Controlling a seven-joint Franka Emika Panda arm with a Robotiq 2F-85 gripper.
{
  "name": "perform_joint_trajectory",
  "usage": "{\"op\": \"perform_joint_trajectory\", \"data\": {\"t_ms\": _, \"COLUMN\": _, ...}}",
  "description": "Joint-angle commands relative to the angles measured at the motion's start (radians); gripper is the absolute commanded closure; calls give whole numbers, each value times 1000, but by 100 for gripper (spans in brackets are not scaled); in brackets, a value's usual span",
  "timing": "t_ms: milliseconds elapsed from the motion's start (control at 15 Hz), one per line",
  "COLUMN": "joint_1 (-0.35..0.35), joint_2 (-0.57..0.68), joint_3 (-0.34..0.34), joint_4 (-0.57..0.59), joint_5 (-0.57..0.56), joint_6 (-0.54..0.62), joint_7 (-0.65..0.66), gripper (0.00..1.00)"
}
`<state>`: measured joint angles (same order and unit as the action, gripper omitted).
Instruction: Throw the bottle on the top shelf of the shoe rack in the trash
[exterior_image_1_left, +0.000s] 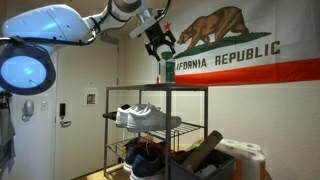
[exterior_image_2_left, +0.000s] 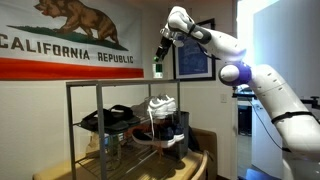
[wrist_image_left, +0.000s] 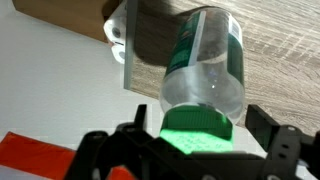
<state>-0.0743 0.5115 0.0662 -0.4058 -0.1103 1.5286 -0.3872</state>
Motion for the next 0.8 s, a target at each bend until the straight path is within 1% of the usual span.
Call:
{"op": "perform_joint_trajectory", "data": {"t_ms": 0, "joint_1": -23, "joint_2": -22, "joint_3": 18, "joint_4": -48, "joint_5": 23, "joint_6": 38, "joint_7": -79, "gripper": 0}}
{"op": "perform_joint_trajectory", "data": {"t_ms": 67, "joint_1": -23, "joint_2": -21, "joint_3": 18, "joint_4": -47, "joint_5": 21, "joint_6": 43, "joint_7": -97, "gripper": 0}}
{"op": "perform_joint_trajectory", "data": {"t_ms": 133, "joint_1": -5, "joint_2": 48, "joint_3": -11, "joint_4": 82, "joint_5": 34, "joint_6": -14, "joint_7": -116, "gripper": 0}}
{"op": "perform_joint_trajectory", "data": {"t_ms": 200, "joint_1": -22, "joint_2": -22, "joint_3": 15, "joint_4": -46, "joint_5": 21, "joint_6": 45, "joint_7": -120, "gripper": 0}}
{"op": "perform_joint_trajectory", "data": {"t_ms": 267, "joint_1": -22, "joint_2": -21, "joint_3": 14, "joint_4": -45, "joint_5": 22, "joint_6": 50, "joint_7": -127, "gripper": 25}}
{"op": "perform_joint_trajectory", "data": {"t_ms": 333, "joint_1": -21, "joint_2": -22, "joint_3": 14, "joint_4": -46, "joint_5": 20, "joint_6": 52, "joint_7": -132, "gripper": 28}}
{"op": "perform_joint_trajectory", "data": {"t_ms": 467, "joint_1": -22, "joint_2": -24, "joint_3": 15, "joint_4": -47, "joint_5": 22, "joint_6": 61, "joint_7": -137, "gripper": 42}}
{"op": "perform_joint_trajectory", "data": {"t_ms": 600, "joint_1": -21, "joint_2": -28, "joint_3": 15, "joint_4": -48, "joint_5": 21, "joint_6": 71, "joint_7": -137, "gripper": 49}}
{"op": "perform_joint_trajectory", "data": {"t_ms": 667, "joint_1": -22, "joint_2": -31, "joint_3": 16, "joint_4": -50, "joint_5": 22, "joint_6": 75, "joint_7": -138, "gripper": 57}}
{"op": "perform_joint_trajectory", "data": {"t_ms": 733, "joint_1": -22, "joint_2": -32, "joint_3": 15, "joint_4": -52, "joint_5": 22, "joint_6": 73, "joint_7": -137, "gripper": 60}}
